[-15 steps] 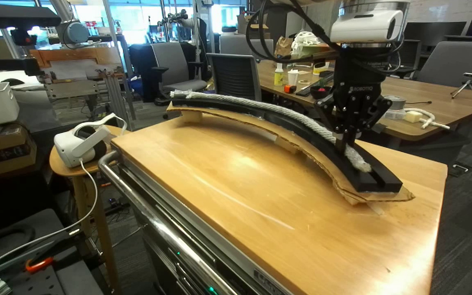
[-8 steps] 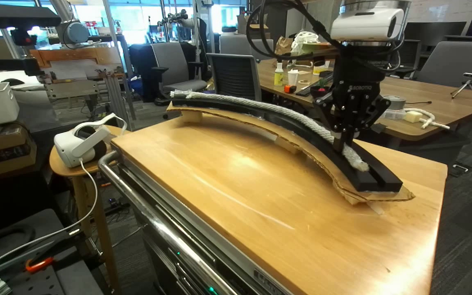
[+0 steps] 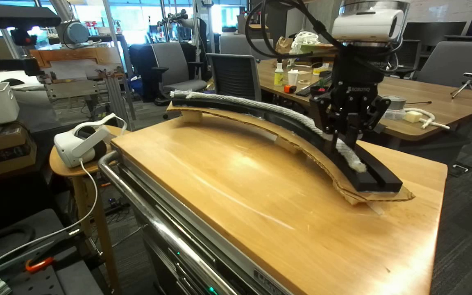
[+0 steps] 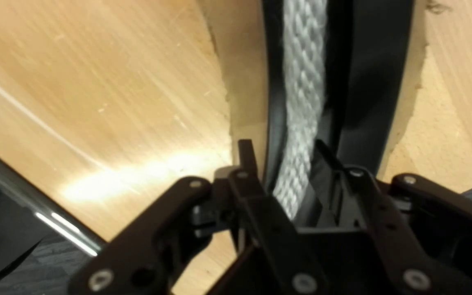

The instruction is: Align the rope with the black object

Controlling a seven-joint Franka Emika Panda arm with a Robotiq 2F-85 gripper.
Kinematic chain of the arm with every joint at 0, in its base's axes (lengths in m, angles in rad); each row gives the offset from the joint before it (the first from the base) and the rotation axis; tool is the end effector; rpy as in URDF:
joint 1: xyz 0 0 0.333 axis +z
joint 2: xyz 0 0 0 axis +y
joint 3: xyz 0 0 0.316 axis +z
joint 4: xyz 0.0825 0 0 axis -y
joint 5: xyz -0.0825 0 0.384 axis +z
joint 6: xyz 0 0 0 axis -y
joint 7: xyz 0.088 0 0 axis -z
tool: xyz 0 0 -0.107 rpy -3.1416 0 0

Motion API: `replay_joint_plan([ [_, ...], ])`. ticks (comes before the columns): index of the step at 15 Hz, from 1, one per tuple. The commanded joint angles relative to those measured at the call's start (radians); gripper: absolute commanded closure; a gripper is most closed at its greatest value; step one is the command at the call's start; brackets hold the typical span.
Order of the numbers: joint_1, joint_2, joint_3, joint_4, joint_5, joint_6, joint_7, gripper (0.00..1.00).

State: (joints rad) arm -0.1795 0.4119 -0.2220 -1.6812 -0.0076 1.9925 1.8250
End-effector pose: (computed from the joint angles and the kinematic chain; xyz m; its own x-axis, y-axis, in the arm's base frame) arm 0.6060 -0.2424 0.3600 -0.5889 -0.8000 0.1147 -0.7992 0.5976 0.0646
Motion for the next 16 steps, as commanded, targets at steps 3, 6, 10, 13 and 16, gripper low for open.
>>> replay_joint_plan([
  [3, 0.031, -0.103, -0.023, -0.018, -0.18, -0.298, -0.126, 0.16],
  [6, 0.038, -0.268, -0.026, -0.138, -0.342, -0.227, -0.182, 0.0],
  [10, 0.009, -0.283, -0.014, -0.111, -0.325, -0.195, -0.158, 0.0],
  [13, -0.008, -0.4, -0.012, -0.187, -0.325, -0.162, -0.167, 0.0],
  [16, -0.009, -0.411, -0.011, -0.214, -0.325, -0.147, -0.167, 0.0],
])
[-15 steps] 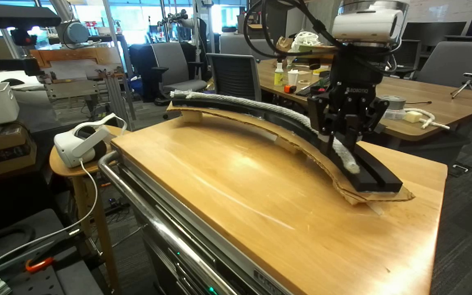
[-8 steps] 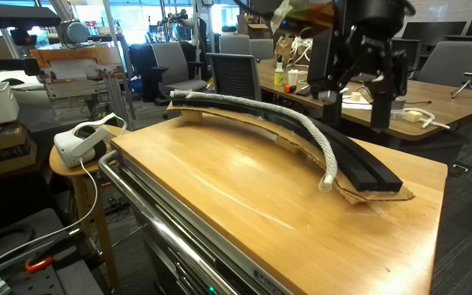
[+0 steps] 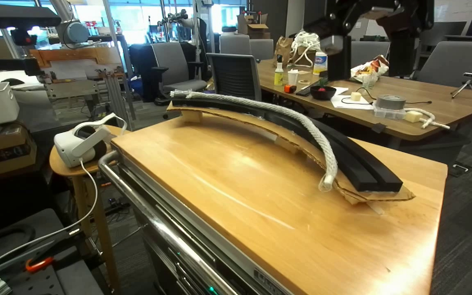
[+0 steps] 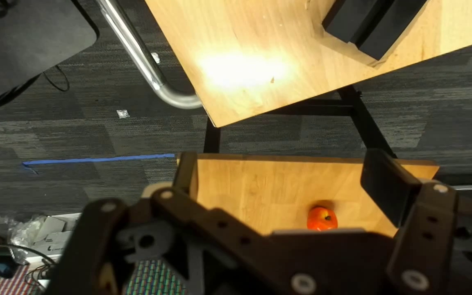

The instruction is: Align the rope with the black object

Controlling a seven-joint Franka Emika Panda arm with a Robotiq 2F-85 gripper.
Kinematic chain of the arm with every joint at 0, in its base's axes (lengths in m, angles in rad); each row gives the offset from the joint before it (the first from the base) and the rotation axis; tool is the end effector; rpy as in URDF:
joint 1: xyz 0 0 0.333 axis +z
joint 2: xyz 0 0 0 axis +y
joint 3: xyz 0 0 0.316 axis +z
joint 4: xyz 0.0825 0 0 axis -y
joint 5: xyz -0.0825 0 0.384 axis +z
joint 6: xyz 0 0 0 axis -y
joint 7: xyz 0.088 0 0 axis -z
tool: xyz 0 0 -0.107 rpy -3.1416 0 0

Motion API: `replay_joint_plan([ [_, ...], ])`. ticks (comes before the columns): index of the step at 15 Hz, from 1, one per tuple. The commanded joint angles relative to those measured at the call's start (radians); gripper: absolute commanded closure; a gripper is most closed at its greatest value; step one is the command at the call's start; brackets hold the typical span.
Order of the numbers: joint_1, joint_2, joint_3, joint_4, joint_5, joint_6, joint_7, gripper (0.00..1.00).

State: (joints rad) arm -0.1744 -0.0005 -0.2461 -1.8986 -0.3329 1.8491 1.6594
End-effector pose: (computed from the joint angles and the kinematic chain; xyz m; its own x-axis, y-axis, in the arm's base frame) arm 0.4975 -0.2507 0.4966 -0.3723 -0.8735 0.3137 -0.9147 0.4027 0.0357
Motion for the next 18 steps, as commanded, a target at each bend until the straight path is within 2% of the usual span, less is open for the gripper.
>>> replay_joint_plan([
  [1, -0.014, 0.003, 0.013, 0.0, 0.001, 0.001, -0.002, 0.0],
  [3, -0.013, 0.004, 0.013, -0.002, 0.001, 0.003, -0.002, 0.0],
  [4, -0.015, -0.001, 0.011, -0.001, 0.056, -0.025, 0.059, 0.0],
  [7, -0.018, -0.045, 0.011, -0.064, 0.116, -0.026, 0.211, 0.0],
  [12, -0.02, -0.131, 0.022, -0.23, 0.196, 0.041, 0.447, 0.0],
  [13, -0.026, -0.05, 0.017, -0.145, 0.165, 0.0, 0.357, 0.0],
  [16, -0.027, -0.086, 0.026, -0.198, 0.18, 0.019, 0.414, 0.0],
  [18, -0.014, -0.107, 0.054, -0.217, 0.121, 0.078, 0.531, 0.0],
])
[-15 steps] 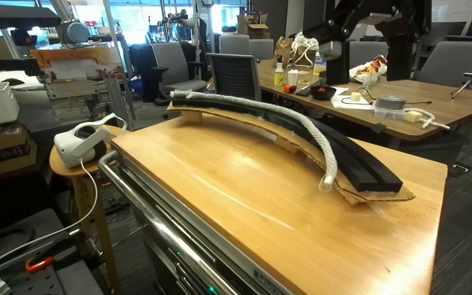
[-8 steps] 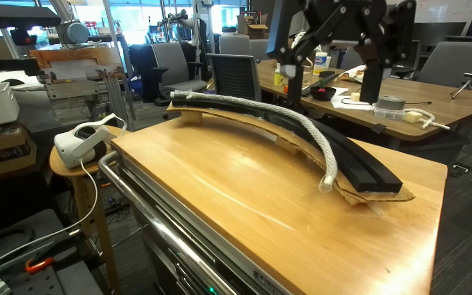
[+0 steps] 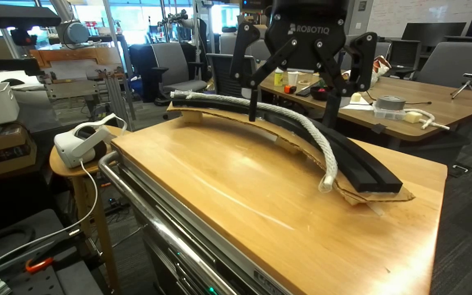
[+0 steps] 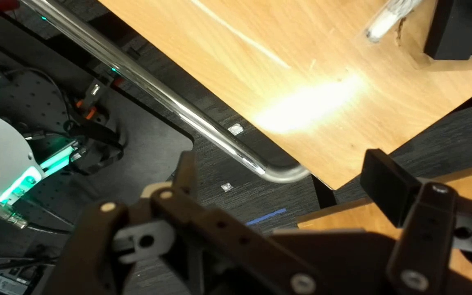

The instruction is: Align the rope with the black object

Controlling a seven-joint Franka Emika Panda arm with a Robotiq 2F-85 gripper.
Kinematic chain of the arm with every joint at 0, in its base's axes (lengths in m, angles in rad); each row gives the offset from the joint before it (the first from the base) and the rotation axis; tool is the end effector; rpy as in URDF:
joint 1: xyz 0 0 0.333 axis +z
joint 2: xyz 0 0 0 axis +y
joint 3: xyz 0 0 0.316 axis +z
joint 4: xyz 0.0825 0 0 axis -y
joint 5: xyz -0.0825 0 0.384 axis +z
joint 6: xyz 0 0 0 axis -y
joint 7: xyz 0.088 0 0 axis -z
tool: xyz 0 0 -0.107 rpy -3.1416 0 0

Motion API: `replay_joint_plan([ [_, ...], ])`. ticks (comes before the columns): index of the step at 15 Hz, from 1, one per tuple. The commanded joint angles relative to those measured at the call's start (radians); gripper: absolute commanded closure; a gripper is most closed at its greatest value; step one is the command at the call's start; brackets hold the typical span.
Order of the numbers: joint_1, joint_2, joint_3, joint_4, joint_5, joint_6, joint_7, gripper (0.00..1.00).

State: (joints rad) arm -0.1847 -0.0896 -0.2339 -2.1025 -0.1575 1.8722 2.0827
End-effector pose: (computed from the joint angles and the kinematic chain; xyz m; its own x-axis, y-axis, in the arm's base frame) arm 0.4595 -0.2196 0.4465 -0.7488 -0.6389 0.1766 -0.6384 0.7668 0.0671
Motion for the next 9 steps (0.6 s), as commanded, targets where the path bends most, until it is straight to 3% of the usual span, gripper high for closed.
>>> replay_joint_plan([
  [1, 0.004, -0.012, 0.058, -0.009, -0.092, 0.087, 0.162, 0.0],
  [4, 0.02, 0.057, 0.103, 0.076, -0.163, 0.117, 0.281, 0.0],
  [6, 0.027, 0.106, 0.111, 0.131, -0.147, 0.071, 0.239, 0.0],
  [7, 0.024, 0.047, 0.105, 0.053, -0.135, 0.107, 0.239, 0.0],
  [9, 0.034, 0.084, 0.107, 0.087, -0.135, 0.1, 0.239, 0.0],
])
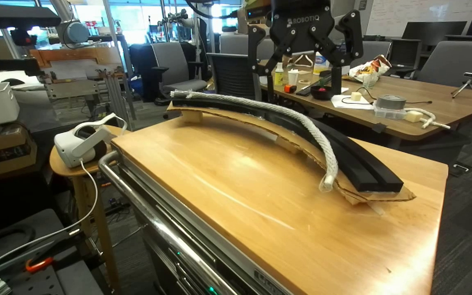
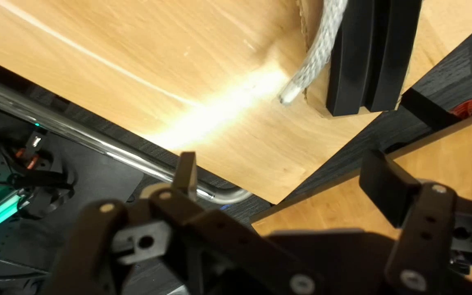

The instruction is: Align the rope with the black object

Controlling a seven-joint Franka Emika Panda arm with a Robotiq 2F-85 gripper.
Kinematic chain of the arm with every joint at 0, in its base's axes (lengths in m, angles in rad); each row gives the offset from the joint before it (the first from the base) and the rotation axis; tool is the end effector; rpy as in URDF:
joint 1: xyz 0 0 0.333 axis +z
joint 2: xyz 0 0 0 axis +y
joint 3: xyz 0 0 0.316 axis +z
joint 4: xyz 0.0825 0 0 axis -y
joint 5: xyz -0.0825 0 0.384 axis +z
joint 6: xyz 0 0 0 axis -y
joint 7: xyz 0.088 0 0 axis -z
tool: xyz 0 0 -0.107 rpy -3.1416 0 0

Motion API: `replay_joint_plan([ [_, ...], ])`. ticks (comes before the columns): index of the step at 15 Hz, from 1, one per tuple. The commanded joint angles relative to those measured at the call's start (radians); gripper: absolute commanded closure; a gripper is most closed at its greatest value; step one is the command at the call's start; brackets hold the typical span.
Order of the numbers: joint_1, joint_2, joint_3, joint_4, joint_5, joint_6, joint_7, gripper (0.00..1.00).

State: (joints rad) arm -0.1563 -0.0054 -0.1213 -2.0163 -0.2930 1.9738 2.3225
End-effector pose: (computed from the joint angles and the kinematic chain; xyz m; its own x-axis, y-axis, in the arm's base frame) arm 0.5224 -0.1681 0.4527 -0.7781 -0.5861 0.2261 -0.6214 0.7709 -0.1399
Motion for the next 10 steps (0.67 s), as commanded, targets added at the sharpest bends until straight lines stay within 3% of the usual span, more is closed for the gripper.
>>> replay_joint_plan([
  [1, 0.007, 0.012, -0.008, 0.011, 0.0, -0.003, -0.001, 0.0],
  [3, 0.006, 0.024, -0.01, 0.021, 0.001, -0.004, -0.002, 0.0],
  [5, 0.011, 0.038, -0.009, 0.023, 0.007, 0.013, 0.172, 0.0],
  [10, 0.039, 0.074, -0.003, 0.041, -0.036, 0.085, 0.455, 0.0],
])
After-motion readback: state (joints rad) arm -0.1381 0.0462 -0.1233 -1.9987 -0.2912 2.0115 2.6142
